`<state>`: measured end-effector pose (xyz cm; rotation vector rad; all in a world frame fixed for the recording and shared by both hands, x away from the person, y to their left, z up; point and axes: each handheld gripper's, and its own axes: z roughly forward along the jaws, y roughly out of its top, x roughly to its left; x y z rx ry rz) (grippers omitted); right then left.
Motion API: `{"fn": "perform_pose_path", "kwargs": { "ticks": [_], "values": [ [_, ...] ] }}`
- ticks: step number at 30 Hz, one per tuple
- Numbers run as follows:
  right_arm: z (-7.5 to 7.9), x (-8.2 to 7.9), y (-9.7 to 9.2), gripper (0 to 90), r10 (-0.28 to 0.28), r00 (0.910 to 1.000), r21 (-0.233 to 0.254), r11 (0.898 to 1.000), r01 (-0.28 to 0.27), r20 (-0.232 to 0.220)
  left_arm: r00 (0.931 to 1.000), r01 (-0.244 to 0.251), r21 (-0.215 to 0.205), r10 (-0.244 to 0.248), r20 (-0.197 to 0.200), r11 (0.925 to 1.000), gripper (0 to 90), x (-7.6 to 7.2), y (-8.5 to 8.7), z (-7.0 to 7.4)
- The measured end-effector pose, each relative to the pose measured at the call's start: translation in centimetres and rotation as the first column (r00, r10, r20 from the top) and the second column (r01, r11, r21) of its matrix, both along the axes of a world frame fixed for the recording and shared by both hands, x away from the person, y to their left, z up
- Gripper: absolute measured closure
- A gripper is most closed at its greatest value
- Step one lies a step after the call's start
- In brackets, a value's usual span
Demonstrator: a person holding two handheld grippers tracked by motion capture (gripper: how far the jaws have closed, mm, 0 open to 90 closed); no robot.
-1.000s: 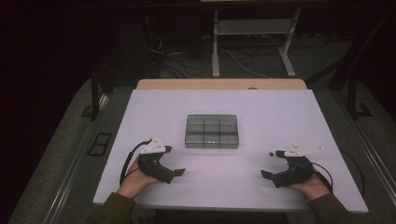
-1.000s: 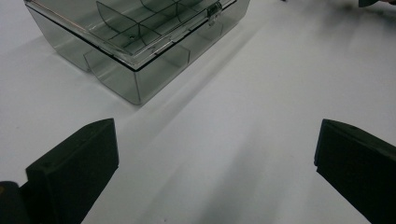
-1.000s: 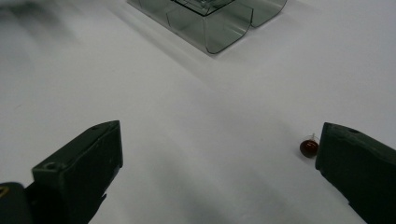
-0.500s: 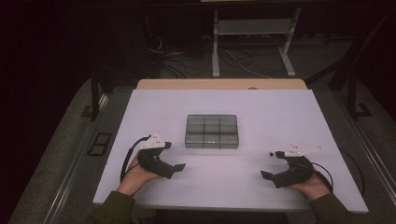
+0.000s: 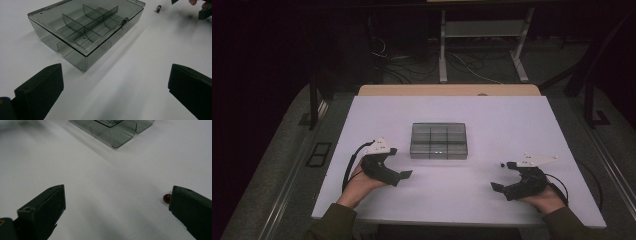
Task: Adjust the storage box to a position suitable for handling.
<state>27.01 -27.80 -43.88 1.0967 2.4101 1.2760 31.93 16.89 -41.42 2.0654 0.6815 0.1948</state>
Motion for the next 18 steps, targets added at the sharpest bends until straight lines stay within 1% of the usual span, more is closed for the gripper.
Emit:
{"fn": "perform_pose_path", "kwargs": {
  "ticks": [3, 7, 13, 16, 18],
  "values": [
    [0.0, 0.0, 0.0, 0.4, 0.002, 1.0, 0.001, 1.0, -0.002, -0.002, 1.0, -0.003, -0.003, 0.003, 0.001, 1.0, 0.0, 0.3, -0.2, 0.1],
    [0.0, 0.0, 0.0, 0.4, 0.0, 1.0, 0.004, 1.0, 0.0, -0.002, 0.9999, 0.009, -0.008, -0.009, 0.007, 0.9999, 0.0, 1.1, -0.9, 0.4],
    [0.0, 0.0, 0.0, 0.4, 0.003, 1.0, 0.007, 1.0, -0.003, -0.004, 0.9999, 0.013, -0.008, -0.013, 0.007, 0.9999, 0.0, 1.8, -1.5, 0.5],
    [0.0, 0.0, 0.0, 0.4, 0.004, 1.0, 0.008, 1.0, -0.004, -0.003, 1.0, 0.007, -0.021, -0.007, 0.004, 0.9998, 0.0, 2.4, -1.8, 0.6],
    [0.0, 0.0, 0.0, 0.4, 0.004, 1.0, 0.008, 1.0, -0.004, -0.003, 1.0, 0.006, -0.023, -0.006, 0.004, 0.9997, 0.0, 2.8, -1.9, 0.7]
  ]
}}
